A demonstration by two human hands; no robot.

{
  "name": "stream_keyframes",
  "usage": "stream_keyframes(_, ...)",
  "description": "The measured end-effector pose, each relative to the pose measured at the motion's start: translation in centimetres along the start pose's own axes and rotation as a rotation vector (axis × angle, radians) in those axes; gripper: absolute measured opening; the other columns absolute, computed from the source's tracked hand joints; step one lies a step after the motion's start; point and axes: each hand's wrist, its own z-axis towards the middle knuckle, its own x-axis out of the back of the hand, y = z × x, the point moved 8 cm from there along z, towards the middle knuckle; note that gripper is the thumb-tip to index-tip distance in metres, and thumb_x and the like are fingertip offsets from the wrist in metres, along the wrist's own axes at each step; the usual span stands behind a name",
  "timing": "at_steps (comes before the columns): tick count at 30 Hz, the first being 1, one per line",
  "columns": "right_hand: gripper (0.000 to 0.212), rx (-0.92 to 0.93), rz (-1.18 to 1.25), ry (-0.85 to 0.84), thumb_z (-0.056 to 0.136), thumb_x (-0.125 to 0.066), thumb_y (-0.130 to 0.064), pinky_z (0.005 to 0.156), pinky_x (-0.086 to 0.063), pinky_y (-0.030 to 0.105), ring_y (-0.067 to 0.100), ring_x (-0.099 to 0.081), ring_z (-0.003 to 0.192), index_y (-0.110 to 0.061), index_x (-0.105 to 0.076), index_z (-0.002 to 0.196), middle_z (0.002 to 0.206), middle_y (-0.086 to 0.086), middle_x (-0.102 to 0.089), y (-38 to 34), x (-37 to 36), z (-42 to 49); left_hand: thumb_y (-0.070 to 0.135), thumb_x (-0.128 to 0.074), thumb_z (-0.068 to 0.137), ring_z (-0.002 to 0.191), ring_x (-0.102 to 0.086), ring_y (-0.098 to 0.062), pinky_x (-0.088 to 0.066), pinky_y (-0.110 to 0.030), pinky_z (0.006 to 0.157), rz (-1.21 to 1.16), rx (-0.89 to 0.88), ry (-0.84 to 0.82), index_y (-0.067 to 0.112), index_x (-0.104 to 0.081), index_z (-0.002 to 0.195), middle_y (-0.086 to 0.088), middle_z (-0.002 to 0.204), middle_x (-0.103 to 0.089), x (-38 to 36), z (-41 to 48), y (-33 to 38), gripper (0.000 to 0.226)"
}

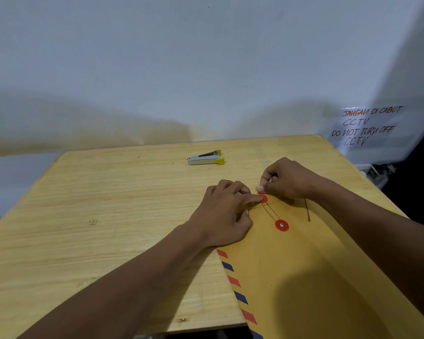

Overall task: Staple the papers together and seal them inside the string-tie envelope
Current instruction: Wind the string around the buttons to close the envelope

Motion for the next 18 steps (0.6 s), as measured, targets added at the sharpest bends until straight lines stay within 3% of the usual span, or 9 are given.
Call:
stream_keyframes(9, 0.008, 0.043, -0.018, 0.022, 0.088, -0.071, -0.022, 0.058, -0.037, 0.022, 0.006, -0.049, 0.064, -0.015, -0.072, 0.091, 0.068, -0.008, -0.057, 0.0, -0.2, 0.2, 0.031, -0.057, 0.084, 0.115, -0.044, -0.01, -0.034, -0.029, 0.098, -0.048, 0.016, 0.067, 0.025, -0.049, 0.133, 0.01, 0.116, -0.054, 0.4, -0.1, 0.1, 0.05)
stream_keyframes(15, 0.007, 0.14, -0.002, -0.005, 0.088, -0.071, -0.027, 0.062, -0.043, 0.027, 0.008, -0.048, 0.058, -0.02, -0.07, 0.087, 0.062, -0.008, -0.056, -1.7, -1.0, 0.9, 0.033, -0.065, 0.081, 0.1, -0.051, -0.008, -0.05, -0.034, 0.085, -0.13, 0.038, 0.148, 0.021, -0.061, 0.103, 0.013, 0.102, -0.055, 1.1, -0.7, 0.2, 0.025)
stream_keyframes(18, 0.006, 0.171, -0.042, -0.068, 0.088, -0.071, -0.026, 0.063, -0.043, 0.029, 0.011, -0.049, 0.061, -0.025, -0.069, 0.083, 0.063, -0.005, -0.056, -2.7, -1.9, 1.5, 0.036, -0.063, 0.08, 0.106, -0.058, -0.008, -0.054, -0.038, 0.08, -0.125, 0.027, 0.189, 0.022, -0.069, 0.095, 0.011, 0.1, -0.062, 1.3, -0.9, 0.0, 0.021)
